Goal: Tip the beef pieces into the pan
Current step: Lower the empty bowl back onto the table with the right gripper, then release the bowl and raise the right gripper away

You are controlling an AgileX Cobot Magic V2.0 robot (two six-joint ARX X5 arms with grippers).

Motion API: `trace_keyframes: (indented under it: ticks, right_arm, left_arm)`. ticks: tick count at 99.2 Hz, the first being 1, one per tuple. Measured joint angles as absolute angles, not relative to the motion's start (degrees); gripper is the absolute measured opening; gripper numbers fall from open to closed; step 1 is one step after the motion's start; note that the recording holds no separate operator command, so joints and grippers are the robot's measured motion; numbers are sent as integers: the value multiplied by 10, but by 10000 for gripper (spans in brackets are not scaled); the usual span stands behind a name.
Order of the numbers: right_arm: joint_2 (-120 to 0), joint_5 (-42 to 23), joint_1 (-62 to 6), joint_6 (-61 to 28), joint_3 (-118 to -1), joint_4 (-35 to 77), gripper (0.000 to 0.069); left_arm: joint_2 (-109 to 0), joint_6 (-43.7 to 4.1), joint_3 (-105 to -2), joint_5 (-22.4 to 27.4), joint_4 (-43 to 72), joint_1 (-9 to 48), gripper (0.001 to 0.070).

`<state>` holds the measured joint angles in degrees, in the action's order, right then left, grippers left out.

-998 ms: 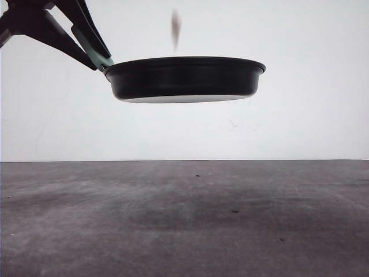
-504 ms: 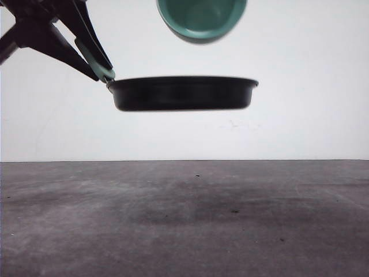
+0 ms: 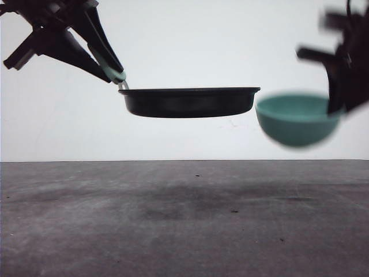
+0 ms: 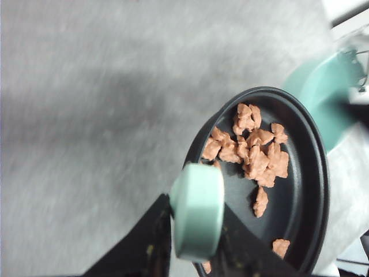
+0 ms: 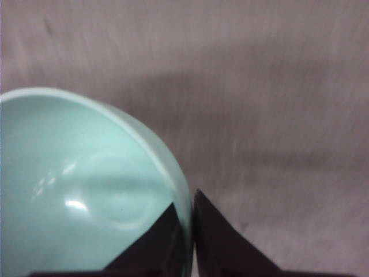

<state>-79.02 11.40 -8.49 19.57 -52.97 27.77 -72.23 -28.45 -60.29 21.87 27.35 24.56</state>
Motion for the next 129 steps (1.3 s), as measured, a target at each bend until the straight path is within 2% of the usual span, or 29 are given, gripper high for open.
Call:
trace_keyframes:
  ticks: [12,42,48,61,69,83,87,89,99,104,113,129]
  right_arm:
    - [-841,157,-81,198,-530,302,12]
    - [-883,152,-100,194,-530,314,23]
    - [-883,145,-102,194,-530,315,108]
    - [-882,141,-102,194,-530,315,421]
    - [-868,139,-102,194,-530,317,490]
    - [-787,136,-106,199,-530,322,515]
    - [-750,136,-112,201,-530,322,504]
    - [-735,135,-116,203,-530,322,467]
    - [-641,133,-144,202,-530,323,167]
    - [-597,133,-162,200,-530,324,86]
    - [-534,121,-195,199,-530,333,31]
    - [-480,46,-239,199,-530,391,14]
  left_arm:
    - [-726,-284,-603,218,264,246,54]
    - [-745,-282,-603,218,256,245,54]
    - [-751,-283,-603,218,254,244,54]
    - [-774,-283,-604,218,253,235,54]
    - [-790,-284,-604,218,247,226,54]
    - [-822,-286,-604,218,225,205,54]
    - [-832,-288,-604,218,219,199,54]
    - [-839,-289,-604,218,215,196,54]
    - [-868,-296,-604,217,201,186,54]
    - [-882,-296,-604,217,194,185,54]
    - [-906,-298,-604,218,185,187,54]
    - [-943,-298,-604,218,183,189,54]
